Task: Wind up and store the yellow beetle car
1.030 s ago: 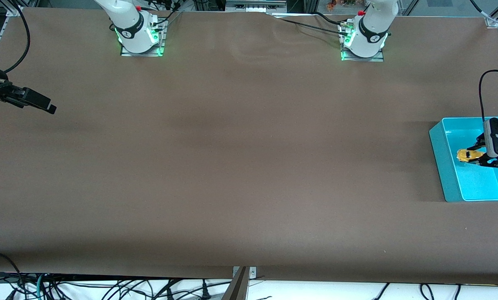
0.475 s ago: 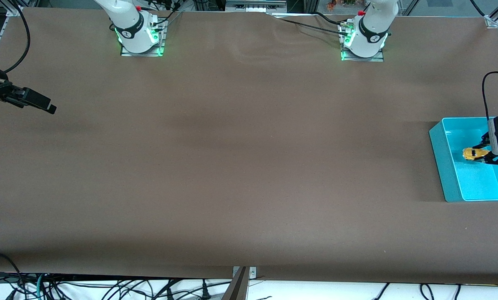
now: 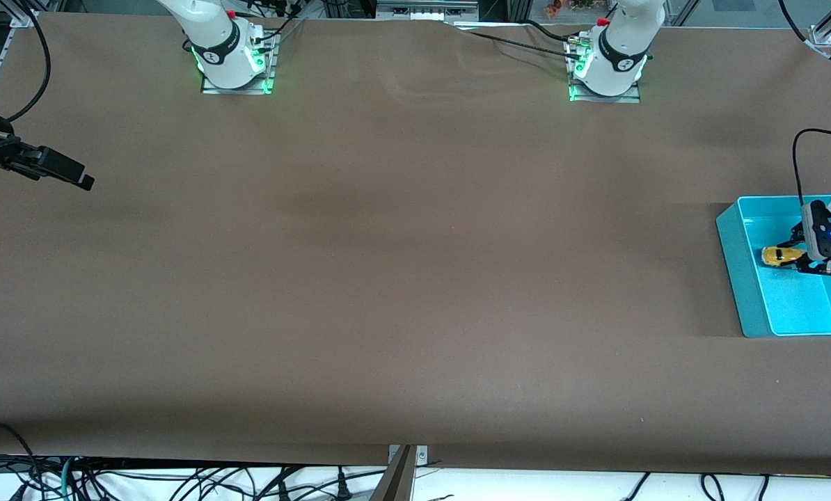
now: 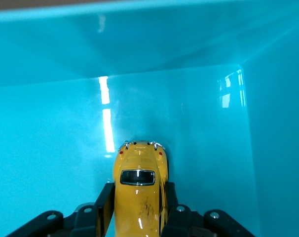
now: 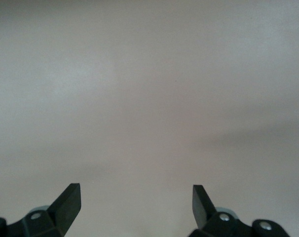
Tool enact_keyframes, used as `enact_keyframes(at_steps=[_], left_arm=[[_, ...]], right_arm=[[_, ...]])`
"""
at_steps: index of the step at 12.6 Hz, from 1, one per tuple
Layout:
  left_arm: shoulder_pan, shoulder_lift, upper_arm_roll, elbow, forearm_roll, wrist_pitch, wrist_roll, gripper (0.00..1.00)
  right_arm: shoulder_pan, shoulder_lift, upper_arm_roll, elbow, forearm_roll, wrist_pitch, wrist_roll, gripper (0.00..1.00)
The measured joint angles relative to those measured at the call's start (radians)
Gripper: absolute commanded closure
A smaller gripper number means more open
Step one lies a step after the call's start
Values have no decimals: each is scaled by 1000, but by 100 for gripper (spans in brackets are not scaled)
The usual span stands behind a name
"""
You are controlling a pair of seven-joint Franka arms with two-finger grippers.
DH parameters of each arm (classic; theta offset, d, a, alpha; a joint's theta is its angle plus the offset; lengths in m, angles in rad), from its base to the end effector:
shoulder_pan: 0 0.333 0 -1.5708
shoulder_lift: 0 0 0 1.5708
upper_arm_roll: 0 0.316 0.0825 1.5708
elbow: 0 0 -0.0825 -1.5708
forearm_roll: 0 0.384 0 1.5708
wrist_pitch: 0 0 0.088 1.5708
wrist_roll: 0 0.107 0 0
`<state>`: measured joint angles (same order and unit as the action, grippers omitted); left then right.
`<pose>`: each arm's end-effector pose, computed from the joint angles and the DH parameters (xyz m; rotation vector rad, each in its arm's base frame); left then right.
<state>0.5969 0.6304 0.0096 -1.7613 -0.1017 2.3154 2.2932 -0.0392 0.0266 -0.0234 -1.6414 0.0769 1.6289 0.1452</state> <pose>0.5393 0.3712 0.2015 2.1115 -2.2104 0.0868 0.5642 -0.0274 0.5815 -3.0490 0.3271 0.0647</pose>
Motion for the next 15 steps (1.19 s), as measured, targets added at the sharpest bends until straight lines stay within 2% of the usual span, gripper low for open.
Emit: enact_keyframes(at_steps=[4,6,8,10,13,15], left_arm=[[11,21,-3,6,-21,9,-3,26],[10,24,-13,8,-21,2,-20,16],[6,11,-24,30,-21,-53,-57,0],[-6,-21,-34,77,-21,-169,-92,0],[-25,-65,-38,213,-21,-419,-130,0],[-33,-85,-40,275,-21,-527,-172,0]], right_arm=[[0,0,0,0,0,0,0,0],[0,0,0,0,0,-1,0,0],[0,0,0,0,0,-1,0,0],[0,0,0,0,0,-1,0,0],[0,0,0,0,0,-1,0,0],[0,0,0,0,0,-1,0,0]])
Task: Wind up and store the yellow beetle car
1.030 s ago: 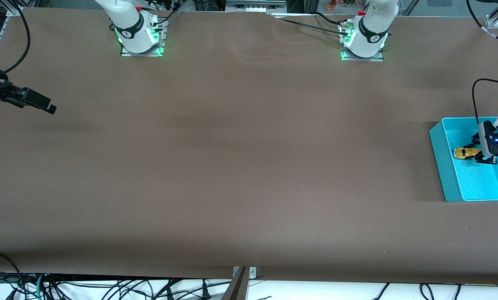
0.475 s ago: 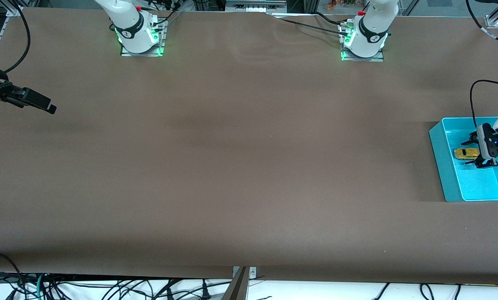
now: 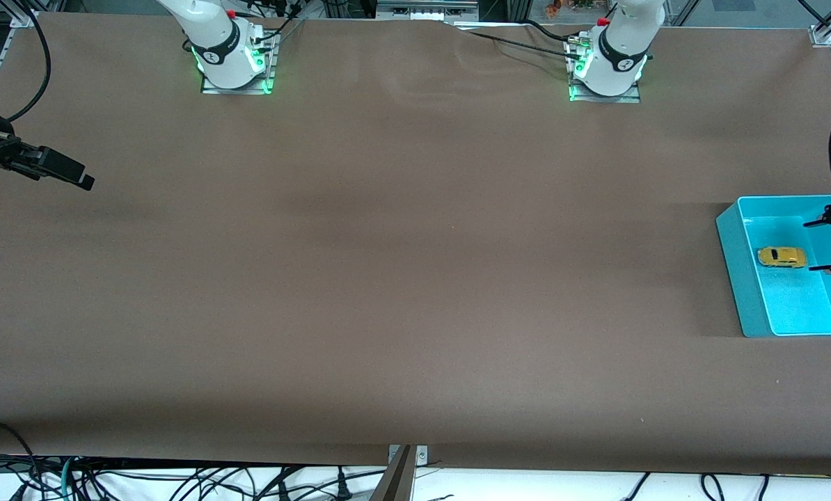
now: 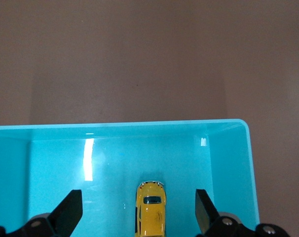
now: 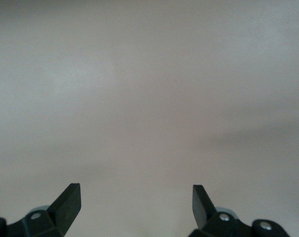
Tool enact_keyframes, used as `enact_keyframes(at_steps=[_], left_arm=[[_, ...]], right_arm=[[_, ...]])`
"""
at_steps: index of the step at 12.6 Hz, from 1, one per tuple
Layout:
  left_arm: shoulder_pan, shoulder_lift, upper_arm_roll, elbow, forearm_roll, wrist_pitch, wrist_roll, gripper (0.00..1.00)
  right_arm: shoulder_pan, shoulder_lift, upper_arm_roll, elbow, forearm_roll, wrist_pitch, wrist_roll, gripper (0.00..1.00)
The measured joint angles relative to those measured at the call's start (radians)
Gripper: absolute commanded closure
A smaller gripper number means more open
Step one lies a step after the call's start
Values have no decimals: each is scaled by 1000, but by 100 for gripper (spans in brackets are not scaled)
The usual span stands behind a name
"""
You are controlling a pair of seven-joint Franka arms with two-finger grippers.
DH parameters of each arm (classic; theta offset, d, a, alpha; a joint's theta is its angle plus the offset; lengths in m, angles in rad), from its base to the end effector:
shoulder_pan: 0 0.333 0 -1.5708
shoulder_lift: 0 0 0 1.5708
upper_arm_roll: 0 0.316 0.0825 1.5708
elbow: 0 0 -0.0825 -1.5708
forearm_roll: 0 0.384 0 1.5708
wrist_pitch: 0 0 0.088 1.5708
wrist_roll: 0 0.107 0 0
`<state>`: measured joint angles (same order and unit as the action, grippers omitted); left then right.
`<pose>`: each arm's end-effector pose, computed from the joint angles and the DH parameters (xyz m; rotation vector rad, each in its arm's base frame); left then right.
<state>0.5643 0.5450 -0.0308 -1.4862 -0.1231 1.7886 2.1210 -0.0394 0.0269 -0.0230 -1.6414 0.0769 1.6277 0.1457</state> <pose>0.5850 0.3370 0.3396 2.0588 -2.0037 0.1019 0.5642 -0.0273 0.5812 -3.0490 0.3276 0.0671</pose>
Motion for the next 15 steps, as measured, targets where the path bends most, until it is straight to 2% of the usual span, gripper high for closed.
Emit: enact_keyframes(at_steps=[2,6,7,10,12,15], left_arm=[[-49,-36,-6,20,0,-85,-121,0],[-216,-139,-20,27,0,-225,-512,0],[-232,-158,-49,27,0,-240,-616,0],[-241,-176,-205,32,0,-244,-944,0],[-258,-186,-283,41,0,-244,-1170,0],[-370,-256,-273,56,23,-243,-1547,0]], right_arm=[[0,0,0,0,0,0,0,0],[0,0,0,0,0,0,0,0],[0,0,0,0,0,0,0,0],[0,0,1,0,0,0,0,0],[0,0,1,0,0,0,0,0],[-1,1,0,0,0,0,0,0]])
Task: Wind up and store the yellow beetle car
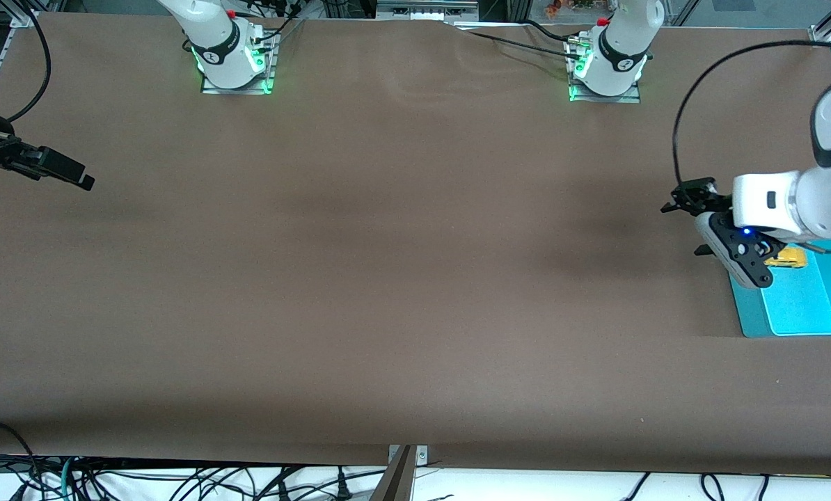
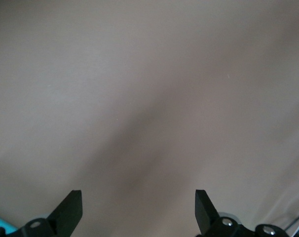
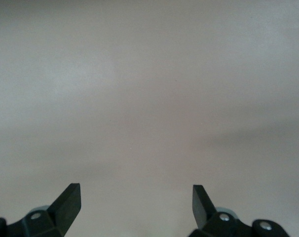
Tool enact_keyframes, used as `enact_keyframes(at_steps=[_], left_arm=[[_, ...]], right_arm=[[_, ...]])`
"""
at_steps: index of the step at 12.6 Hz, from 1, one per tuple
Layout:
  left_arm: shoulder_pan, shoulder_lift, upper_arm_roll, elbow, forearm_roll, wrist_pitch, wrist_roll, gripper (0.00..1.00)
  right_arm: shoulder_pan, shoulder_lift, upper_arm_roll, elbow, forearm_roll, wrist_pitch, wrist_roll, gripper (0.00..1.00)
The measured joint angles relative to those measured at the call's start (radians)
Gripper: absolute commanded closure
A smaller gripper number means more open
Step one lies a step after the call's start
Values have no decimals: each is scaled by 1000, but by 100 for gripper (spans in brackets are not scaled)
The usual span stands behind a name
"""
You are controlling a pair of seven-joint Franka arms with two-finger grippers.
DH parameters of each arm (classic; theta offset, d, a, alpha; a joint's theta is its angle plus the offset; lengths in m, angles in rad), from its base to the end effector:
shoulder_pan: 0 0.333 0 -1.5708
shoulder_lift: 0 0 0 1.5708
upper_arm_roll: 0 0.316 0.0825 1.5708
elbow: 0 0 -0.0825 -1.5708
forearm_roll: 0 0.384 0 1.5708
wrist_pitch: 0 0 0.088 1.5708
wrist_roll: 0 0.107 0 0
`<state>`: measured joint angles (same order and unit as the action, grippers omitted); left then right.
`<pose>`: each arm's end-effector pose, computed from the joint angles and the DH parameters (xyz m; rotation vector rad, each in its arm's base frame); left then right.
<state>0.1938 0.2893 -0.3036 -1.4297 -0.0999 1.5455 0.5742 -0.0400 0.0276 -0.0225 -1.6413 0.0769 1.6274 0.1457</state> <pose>0.6247 -0.0558 0.5253 2.7552 -0.9645 -0.1656 0.5643 -0.0273 0.5808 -3.0490 0.3277 0.0684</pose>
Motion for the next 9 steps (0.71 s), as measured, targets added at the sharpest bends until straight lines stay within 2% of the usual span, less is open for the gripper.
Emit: enact_keyframes(at_steps=[1,3,5,9], left_arm=[[-42,-35,28,1,17,-2,-136,0],[-138,-90,145,0,24,-18,-361,0],[-198,-120,243,-1,24,-47,-446,0],[-214,-161,290,1,56,-83,-472,0]], right_arm=[[0,0,0,0,0,0,0,0],[0,0,0,0,0,0,0,0],[0,0,0,0,0,0,0,0],[0,0,0,1,-2,0,0,0]])
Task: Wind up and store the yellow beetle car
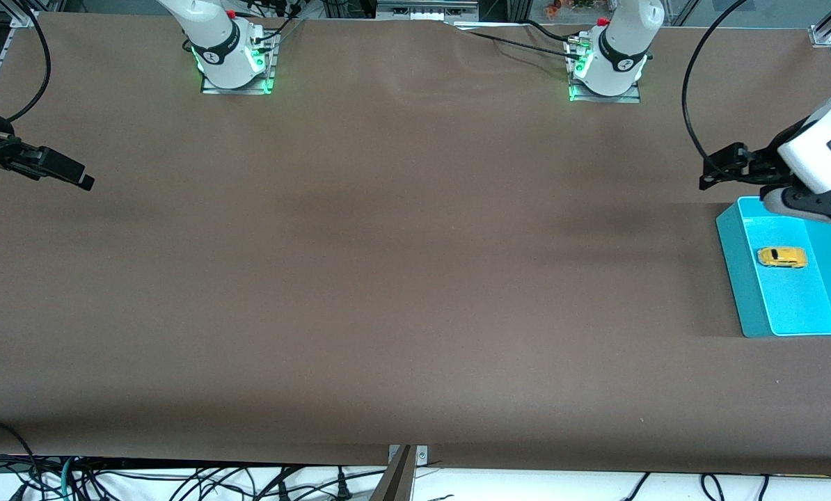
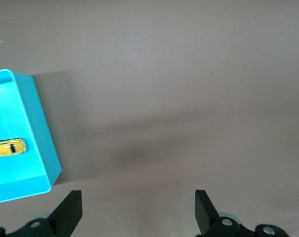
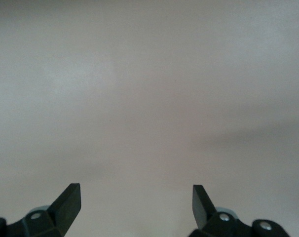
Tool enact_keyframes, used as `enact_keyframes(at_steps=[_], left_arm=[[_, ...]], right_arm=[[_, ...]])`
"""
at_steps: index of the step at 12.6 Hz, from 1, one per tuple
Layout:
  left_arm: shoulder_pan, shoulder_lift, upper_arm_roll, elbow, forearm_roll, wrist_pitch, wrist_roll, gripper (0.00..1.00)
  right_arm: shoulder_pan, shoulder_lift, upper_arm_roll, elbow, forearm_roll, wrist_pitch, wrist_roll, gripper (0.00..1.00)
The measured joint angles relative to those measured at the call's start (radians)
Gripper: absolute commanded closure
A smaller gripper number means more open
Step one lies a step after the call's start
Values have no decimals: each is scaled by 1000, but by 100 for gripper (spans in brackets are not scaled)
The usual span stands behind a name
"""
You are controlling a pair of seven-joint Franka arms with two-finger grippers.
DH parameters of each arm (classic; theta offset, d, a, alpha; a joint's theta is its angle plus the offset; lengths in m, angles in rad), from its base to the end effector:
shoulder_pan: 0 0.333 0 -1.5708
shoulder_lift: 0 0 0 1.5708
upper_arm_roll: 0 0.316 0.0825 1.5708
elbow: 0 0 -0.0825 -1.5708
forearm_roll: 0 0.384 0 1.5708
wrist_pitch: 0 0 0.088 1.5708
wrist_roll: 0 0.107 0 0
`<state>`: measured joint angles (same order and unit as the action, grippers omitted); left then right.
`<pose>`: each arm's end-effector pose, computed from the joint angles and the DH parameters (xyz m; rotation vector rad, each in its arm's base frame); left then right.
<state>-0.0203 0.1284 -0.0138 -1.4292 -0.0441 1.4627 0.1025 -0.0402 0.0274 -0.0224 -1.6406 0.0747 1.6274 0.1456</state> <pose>0.5821 -0.0244 0.6087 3.0817 -0.2149 -0.1442 0.5643 -0.0276 0.5813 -3.0512 0.3276 0.0669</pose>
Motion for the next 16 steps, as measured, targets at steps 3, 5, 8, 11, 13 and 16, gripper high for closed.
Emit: enact_keyframes(at_steps=[3,5,8,11,13,16], left_arm=[[0,-56,36,-19,0,-28,-1,0],[-3,-85,36,-57,0,-30,-3,0],[-5,-80,37,-72,0,-29,-8,0],[-5,-66,37,-73,0,-28,-10,0],[-5,-65,37,-73,0,-27,-10,0],[-7,-65,36,-73,0,-26,-10,0]], right_arm=[[0,-6,6,-2,-21,-5,-1,0],[0,-21,24,-13,-30,-7,-1,0],[0,-33,30,-24,-33,-7,-1,0],[0,-33,30,-25,-33,-7,-1,0],[0,-33,30,-25,-33,-7,-1,0],[0,-33,41,-25,-33,-7,-1,0]])
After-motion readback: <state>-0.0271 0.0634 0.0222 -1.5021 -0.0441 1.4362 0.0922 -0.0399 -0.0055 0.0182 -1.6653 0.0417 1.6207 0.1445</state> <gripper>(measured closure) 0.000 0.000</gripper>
